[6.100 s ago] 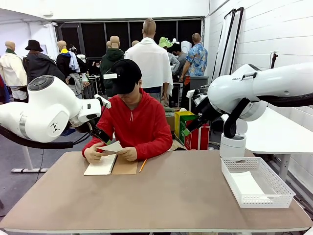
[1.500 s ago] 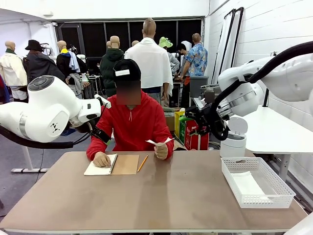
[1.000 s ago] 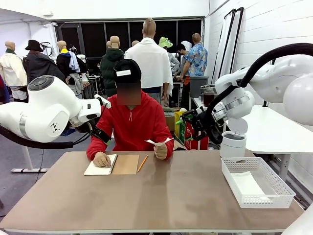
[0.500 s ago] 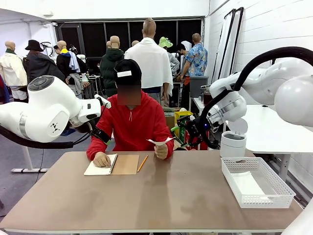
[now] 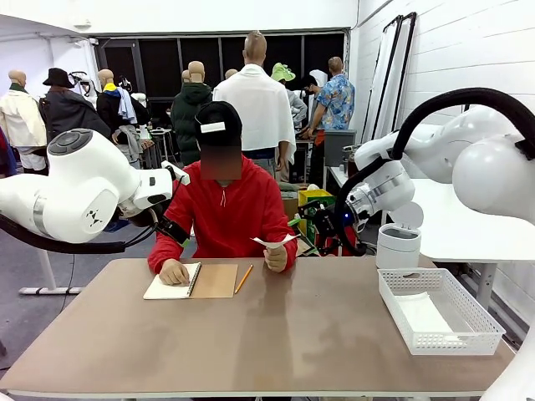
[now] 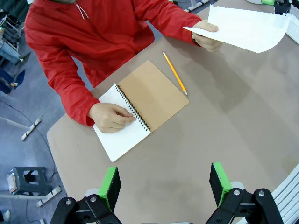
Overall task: Sort the paper based on its condition.
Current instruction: If a person hands you a paper, place it in the Organizing basket , and if it's crumpled, put it in the Trash can.
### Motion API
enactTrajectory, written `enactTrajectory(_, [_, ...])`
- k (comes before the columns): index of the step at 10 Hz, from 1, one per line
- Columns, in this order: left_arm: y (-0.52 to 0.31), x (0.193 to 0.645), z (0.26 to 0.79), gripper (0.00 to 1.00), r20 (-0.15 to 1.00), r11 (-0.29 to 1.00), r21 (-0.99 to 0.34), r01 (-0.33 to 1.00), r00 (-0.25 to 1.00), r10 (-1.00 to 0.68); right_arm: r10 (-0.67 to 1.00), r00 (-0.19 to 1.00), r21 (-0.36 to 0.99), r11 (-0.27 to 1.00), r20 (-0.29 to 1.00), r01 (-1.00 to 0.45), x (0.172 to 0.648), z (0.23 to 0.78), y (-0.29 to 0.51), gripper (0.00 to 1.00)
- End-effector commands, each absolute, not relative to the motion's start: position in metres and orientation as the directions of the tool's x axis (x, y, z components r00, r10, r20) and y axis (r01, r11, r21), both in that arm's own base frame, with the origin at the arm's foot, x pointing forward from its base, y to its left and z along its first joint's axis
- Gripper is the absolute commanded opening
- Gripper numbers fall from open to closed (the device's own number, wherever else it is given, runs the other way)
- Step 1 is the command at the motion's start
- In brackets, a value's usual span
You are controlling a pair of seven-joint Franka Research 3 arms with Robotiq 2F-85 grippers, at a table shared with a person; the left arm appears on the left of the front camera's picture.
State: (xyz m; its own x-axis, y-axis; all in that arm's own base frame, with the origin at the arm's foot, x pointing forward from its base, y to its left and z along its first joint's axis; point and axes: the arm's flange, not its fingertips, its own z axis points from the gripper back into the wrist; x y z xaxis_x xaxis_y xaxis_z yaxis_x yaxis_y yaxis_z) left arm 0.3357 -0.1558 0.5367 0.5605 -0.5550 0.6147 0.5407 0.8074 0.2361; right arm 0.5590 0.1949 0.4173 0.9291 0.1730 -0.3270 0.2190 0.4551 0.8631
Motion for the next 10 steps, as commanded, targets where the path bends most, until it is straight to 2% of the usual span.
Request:
enactTrajectory(1, [-0.155,0.336,0.536,1.00,0.612,0.806,0.239,0.542,0.560,-0.559,0.182,0.901,0.855,0.433,-0.393,0.285,0.572,0.421,0.198,1.00])
enactTrajectory(3, [-0.155,0.336,0.536,1.00,0.612,0.806,0.239,0.542,0.560,-0.559,0.192,0.883,0.851,0.416,-0.427,0.321,0.573,0.418,0.202,0.60])
enactTrajectory(7, [-0.155,0.336,0.536,1.00,0.612,0.806,0.239,0.542,0.560,-0.559,0.218,0.862,0.836,0.435,-0.458,0.334,0.573,0.411,0.213,0.60])
enactTrajectory(8, [-0.155,0.336,0.536,1.00,0.612,0.806,0.239,0.542,0.560,-0.559,0.208,0.867,0.836,0.436,-0.453,0.333,0.573,0.411,0.212,0.44])
enactTrajectory(9, [-0.155,0.336,0.536,1.00,0.612,0.806,0.239,0.542,0.560,-0.559,0.186,0.868,0.833,0.429,-0.460,0.349,0.577,0.409,0.210,0.24])
enactTrajectory(10, [-0.155,0.336,0.536,1.00,0.612,0.806,0.239,0.542,0.560,-0.559,0.161,0.870,0.828,0.426,-0.466,0.364,0.581,0.407,0.206,0.22])
